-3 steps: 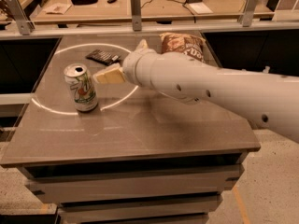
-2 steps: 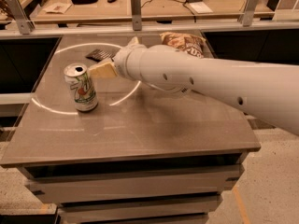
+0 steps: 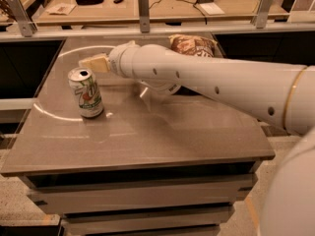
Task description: Move rxbar chocolate near brown chip bag
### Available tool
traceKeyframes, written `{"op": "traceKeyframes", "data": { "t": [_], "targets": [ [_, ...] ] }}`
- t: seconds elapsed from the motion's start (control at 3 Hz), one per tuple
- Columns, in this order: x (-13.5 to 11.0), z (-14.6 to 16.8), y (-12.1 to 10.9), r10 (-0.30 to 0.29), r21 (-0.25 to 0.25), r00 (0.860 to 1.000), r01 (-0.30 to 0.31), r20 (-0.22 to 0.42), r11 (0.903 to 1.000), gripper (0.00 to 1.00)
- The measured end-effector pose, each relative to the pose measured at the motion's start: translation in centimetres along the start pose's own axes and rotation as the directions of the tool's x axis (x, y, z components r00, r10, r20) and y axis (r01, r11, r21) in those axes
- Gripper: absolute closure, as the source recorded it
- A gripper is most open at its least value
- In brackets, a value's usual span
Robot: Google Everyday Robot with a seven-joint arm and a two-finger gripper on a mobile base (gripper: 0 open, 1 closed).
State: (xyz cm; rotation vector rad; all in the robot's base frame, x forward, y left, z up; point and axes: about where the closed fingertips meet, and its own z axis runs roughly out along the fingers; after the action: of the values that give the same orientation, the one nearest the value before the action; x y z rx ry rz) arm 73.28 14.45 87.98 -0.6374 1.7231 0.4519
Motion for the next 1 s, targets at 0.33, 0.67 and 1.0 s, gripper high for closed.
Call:
{"op": "traceKeyframes", "data": {
  "t": [0.33,0.67,1.0],
  "targets": [
    [0.2,2.5,0.3,0.041,0.012,0.999,-0.041,0.022,0.9991,0.00],
    [0.6,4.2,0.6,0.057,0.012,0.998,-0.058,0.026,0.9983,0.00],
    [1.8,5.1,0.6,0.070,0.003,0.998,-0.070,0.001,0.9975,0.00]
  ]
}}
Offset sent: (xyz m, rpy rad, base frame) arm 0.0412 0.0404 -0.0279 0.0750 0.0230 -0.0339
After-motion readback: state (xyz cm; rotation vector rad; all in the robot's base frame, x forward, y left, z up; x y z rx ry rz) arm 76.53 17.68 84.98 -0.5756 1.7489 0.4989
